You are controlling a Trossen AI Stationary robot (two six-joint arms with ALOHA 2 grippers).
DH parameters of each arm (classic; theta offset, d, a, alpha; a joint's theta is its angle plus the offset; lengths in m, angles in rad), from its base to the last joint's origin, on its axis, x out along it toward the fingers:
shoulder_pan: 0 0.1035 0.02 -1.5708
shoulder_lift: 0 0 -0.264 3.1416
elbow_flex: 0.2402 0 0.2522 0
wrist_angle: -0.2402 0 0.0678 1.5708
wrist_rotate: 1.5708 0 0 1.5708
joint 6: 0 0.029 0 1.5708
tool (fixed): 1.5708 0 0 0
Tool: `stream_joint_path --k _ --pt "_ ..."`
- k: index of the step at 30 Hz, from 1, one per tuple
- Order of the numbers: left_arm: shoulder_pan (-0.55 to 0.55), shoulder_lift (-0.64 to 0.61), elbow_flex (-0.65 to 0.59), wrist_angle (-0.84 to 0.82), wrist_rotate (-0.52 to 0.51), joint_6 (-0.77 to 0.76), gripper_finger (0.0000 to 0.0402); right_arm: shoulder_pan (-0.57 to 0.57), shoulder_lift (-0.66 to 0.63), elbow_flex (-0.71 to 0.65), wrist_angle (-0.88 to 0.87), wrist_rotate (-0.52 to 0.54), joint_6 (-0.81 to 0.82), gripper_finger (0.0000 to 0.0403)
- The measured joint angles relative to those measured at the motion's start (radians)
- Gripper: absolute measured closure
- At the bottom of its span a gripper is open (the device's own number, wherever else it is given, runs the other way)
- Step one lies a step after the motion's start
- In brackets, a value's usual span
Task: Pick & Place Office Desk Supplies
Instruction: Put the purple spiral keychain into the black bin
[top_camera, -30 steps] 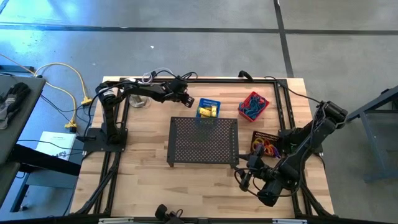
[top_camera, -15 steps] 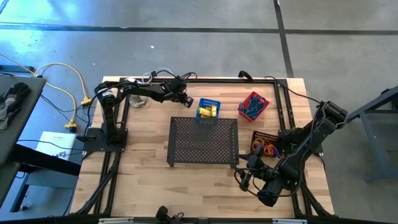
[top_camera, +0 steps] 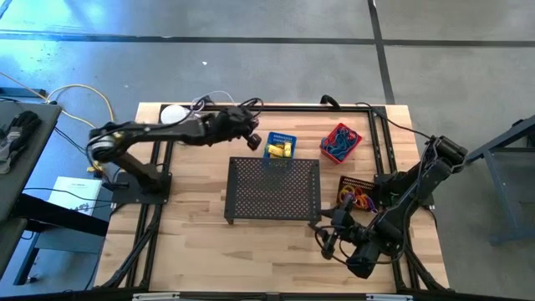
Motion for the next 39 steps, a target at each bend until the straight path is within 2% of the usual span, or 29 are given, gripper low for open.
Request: stream_joint_path --k 3,8,10,14,17,22,25,27,31,35,39 --pt "-0.075 -0.088 0.000 0.027 0.060 0.014 0.0394 -0.008 0.000 0.000 0.024 0.003 -0.026 0.0192" --pt "-0.222 -0.163 0.002 0.092 0.379 -0.052 0.0394 -0.031 0.001 0.000 0.058 0.003 -0.076 0.0192" --pt "-0.298 -0.161 0.002 0.103 0.438 -0.066 0.0394 -0.050 0.009 0.000 0.081 -0.010 -0.084 0.0192" --pt "-0.464 -0.113 0.001 0.148 0.441 -0.077 0.0394 -0.086 0.046 0.000 0.180 -0.072 -0.196 0.0192" --pt "-0.594 -0.063 0.001 0.236 0.441 -0.077 0.0394 -0.108 0.099 0.000 0.353 -0.158 -0.377 0.0192" --pt "-0.752 0.021 0.001 0.416 0.393 -0.016 0.0391 -0.142 0.190 0.000 0.718 -0.367 -0.731 0.0192" --pt "-0.795 0.058 0.001 0.496 0.370 -0.013 0.0391 -0.160 0.233 0.000 0.883 -0.468 -0.869 0.0192" --pt "-0.810 0.069 0.001 0.515 0.370 -0.014 0.0390 -0.168 0.247 0.000 0.952 -0.497 -0.925 0.0192" --pt "-0.820 0.074 0.001 0.523 0.383 -0.049 0.0390 -0.175 0.248 0.000 0.968 -0.479 -0.959 0.0192" --pt "-0.820 0.074 0.001 0.540 0.443 -0.085 0.0390 -0.173 0.248 0.000 0.973 -0.461 -0.967 0.0192" --pt "-0.821 0.077 0.001 0.542 0.447 -0.085 0.0389 -0.174 0.248 0.000 1.015 -0.464 -0.970 0.0192"
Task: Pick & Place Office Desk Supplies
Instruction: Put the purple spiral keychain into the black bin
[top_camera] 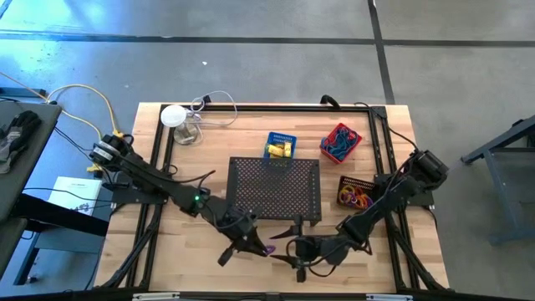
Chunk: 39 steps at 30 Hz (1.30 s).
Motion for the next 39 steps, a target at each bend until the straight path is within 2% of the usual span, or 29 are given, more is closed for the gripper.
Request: stream_joint_path --k 5,10,14,19,21,22,25,30,35,39 --pt "0.012 0.014 0.001 -0.009 0.000 -0.002 0.0389 -0.001 -0.001 0.000 0.062 -0.039 -0.124 0.0192" --pt "0.023 0.024 0.001 -0.006 -0.020 -0.003 0.0389 -0.001 -0.001 0.000 0.063 -0.101 -0.151 0.0208" --pt "0.031 0.025 0.001 -0.008 -0.022 0.001 0.0389 -0.002 -0.002 0.000 0.041 -0.103 -0.148 0.0257" --pt "0.039 0.025 0.001 -0.017 -0.017 0.004 0.0389 -0.001 -0.002 0.000 0.019 -0.102 -0.148 0.0345" --pt "0.040 0.033 0.001 -0.017 -0.001 0.040 0.0389 -0.001 -0.002 0.000 0.008 -0.092 -0.150 0.0382" --pt "0.036 0.034 0.001 -0.023 -0.002 0.073 0.0389 0.001 -0.002 0.000 0.002 -0.077 -0.151 0.0388" --pt "0.017 0.054 0.001 -0.001 -0.008 0.158 0.0381 0.002 -0.002 0.001 -0.016 -0.051 -0.144 0.0391" --pt "-0.017 0.083 0.001 0.031 -0.028 0.252 0.0335 0.008 -0.002 0.001 -0.051 -0.042 -0.119 0.0396" --pt "-0.029 0.083 0.001 0.037 -0.072 0.249 0.0293 0.048 -0.002 0.001 -0.091 0.024 -0.117 0.0398" --pt "-0.028 0.083 0.001 0.043 -0.108 0.248 0.0275 0.098 -0.002 0.001 -0.116 0.059 -0.111 0.0399"
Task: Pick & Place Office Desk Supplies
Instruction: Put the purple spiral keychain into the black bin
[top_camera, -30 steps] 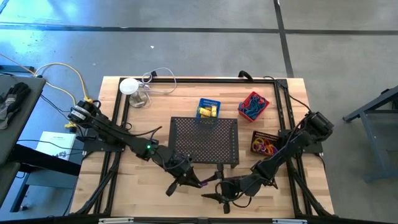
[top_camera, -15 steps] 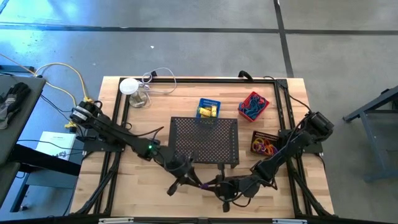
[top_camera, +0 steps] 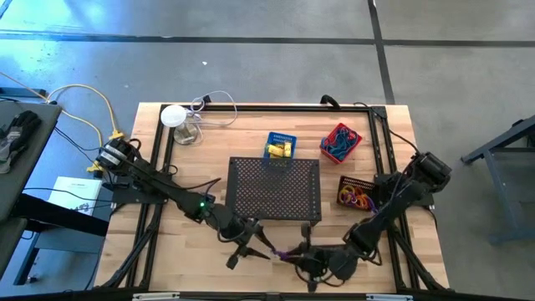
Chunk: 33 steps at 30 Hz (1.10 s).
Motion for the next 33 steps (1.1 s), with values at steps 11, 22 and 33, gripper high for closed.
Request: stream_joint_path --k 11,22,33 --pt "-0.001 0.000 0.000 0.006 -0.021 -0.096 0.0270 0.157 -0.025 0.000 -0.395 -0.167 0.506 0.0398" --pt "0.004 0.000 0.000 0.006 -0.020 -0.108 0.0270 0.288 -0.061 0.000 -1.007 -0.132 1.232 0.0394" --pt "0.040 0.000 0.000 0.005 -0.020 -0.108 0.0270 0.344 -0.146 0.000 -1.656 -0.014 1.972 0.0394"
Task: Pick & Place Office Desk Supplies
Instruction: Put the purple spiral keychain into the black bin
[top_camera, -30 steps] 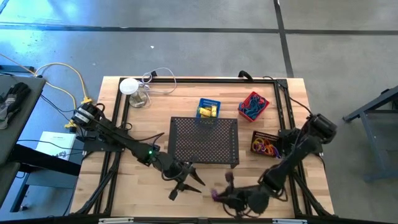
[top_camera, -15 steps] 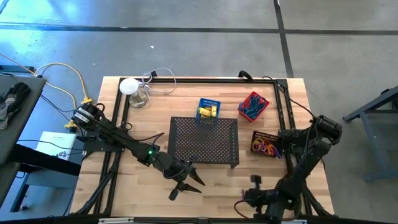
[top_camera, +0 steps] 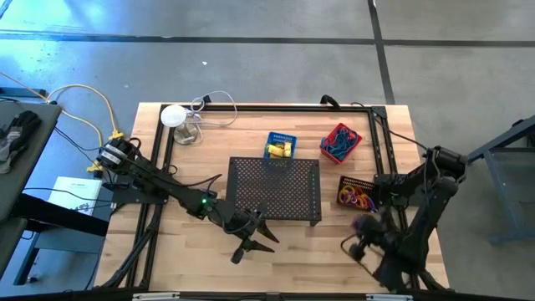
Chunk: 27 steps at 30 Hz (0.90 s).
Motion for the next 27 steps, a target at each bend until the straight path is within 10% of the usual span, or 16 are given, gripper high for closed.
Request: stream_joint_path --k 10,27 --pt "0.001 0.000 0.000 -0.012 0.000 0.000 0.0270 -0.125 0.000 0.000 -0.234 -0.111 0.156 0.0395" --pt "-0.002 -0.001 0.000 -0.070 0.001 0.000 0.0270 -0.313 0.001 -0.175 -0.146 -0.240 0.105 0.0394"
